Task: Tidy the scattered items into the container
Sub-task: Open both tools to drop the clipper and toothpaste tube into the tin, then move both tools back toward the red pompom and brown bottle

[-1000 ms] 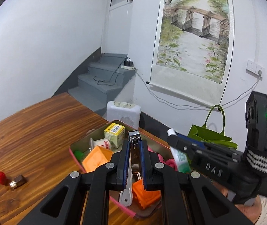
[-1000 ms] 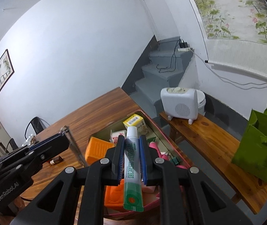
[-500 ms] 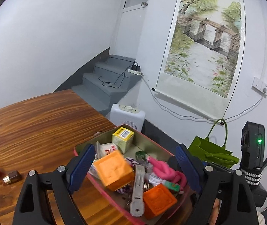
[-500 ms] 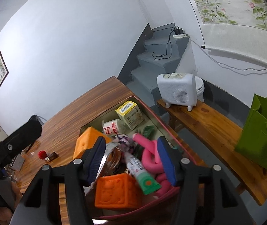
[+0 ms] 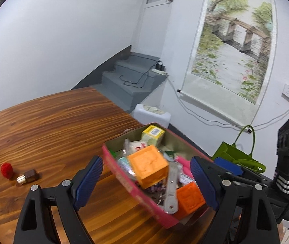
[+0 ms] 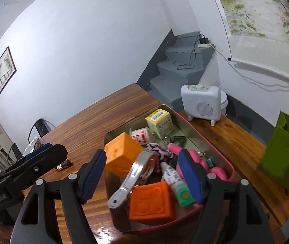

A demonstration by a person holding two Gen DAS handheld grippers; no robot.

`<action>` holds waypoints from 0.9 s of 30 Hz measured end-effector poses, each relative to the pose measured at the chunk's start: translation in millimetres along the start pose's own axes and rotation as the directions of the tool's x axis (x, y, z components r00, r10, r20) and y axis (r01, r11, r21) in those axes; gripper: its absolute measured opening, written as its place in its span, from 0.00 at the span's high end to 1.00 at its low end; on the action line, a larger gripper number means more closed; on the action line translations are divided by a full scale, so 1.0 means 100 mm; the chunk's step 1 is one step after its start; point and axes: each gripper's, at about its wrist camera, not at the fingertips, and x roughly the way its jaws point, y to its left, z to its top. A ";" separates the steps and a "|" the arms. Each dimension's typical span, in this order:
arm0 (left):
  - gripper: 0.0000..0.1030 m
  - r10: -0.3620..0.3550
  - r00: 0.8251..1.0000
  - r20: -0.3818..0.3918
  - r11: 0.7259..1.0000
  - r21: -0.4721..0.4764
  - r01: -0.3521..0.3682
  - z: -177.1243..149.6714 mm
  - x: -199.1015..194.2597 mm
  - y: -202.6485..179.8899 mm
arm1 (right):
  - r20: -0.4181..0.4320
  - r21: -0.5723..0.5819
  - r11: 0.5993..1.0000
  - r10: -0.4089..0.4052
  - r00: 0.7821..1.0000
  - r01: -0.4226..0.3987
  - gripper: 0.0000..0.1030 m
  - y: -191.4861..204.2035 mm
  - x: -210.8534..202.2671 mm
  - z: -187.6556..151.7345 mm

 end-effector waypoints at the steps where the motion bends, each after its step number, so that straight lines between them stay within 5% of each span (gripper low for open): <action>1: 0.13 0.009 1.000 -0.002 1.000 -0.012 -0.009 -0.01 -0.02 0.05 | 0.003 -0.011 1.000 -0.001 1.000 0.001 0.23 0.05 0.00 -0.01; 18: 0.13 0.222 0.975 -0.023 0.947 -0.233 -0.221 -0.38 -0.65 1.28 | -0.053 -0.177 0.978 0.101 0.993 -0.109 0.21 1.09 0.22 -0.26; 27: 0.13 0.283 0.955 -0.085 0.917 -0.268 -0.296 -0.61 -0.79 1.72 | -0.143 -0.209 0.965 0.127 0.982 -0.156 0.19 1.52 0.48 -0.46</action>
